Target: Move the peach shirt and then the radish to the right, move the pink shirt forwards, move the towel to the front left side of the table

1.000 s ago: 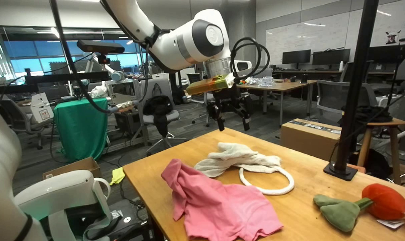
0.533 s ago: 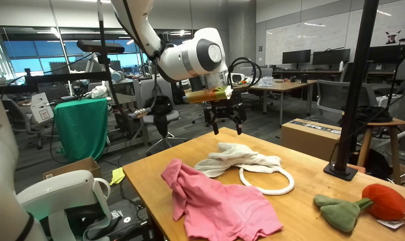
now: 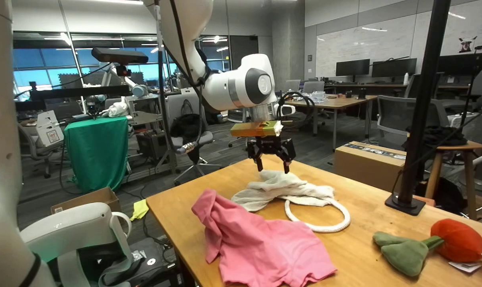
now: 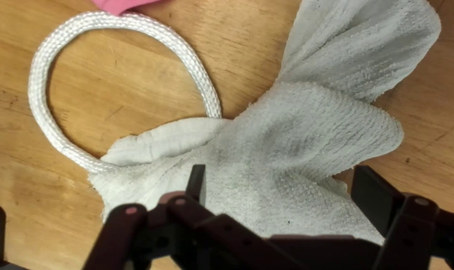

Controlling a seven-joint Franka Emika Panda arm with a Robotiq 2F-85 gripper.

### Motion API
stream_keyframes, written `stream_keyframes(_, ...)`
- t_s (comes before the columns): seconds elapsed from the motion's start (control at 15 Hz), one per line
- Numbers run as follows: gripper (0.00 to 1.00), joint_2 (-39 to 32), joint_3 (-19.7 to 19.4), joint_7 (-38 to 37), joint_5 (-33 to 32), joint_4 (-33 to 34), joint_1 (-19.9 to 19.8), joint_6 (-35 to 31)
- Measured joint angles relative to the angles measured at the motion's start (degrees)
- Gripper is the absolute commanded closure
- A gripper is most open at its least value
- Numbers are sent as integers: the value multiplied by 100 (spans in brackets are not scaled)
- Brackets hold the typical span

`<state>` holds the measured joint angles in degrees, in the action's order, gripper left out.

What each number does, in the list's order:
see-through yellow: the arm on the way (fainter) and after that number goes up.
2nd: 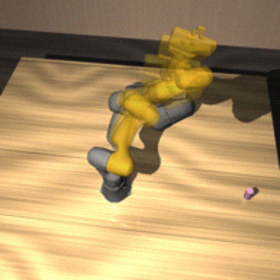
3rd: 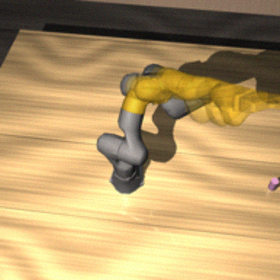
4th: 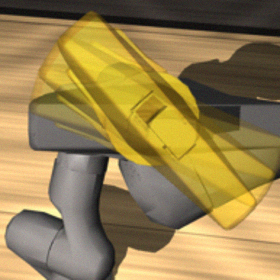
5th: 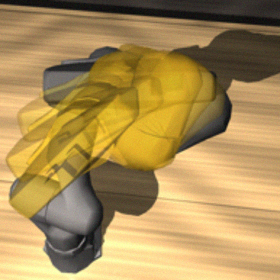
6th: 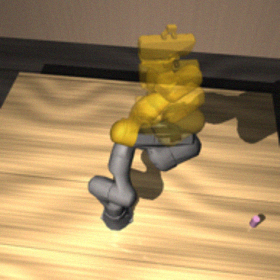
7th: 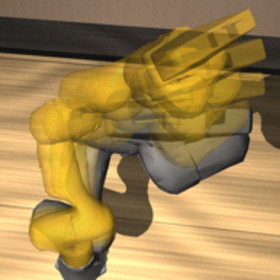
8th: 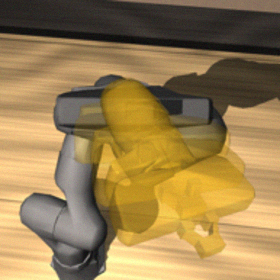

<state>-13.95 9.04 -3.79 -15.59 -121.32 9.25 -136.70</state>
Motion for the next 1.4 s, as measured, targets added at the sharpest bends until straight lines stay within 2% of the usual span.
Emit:
stream_keyframes(0.73,0,-633,-141,0,499,193,-4,-338)
stream_keyframes(0.8,25,-652,-146,0,511,209,-4,-339)
stream_keyframes(0.93,34,-687,-150,0,523,249,-4,-339)
stream_keyframes(1.4,89,-698,-154,0,523,302,-4,-337)
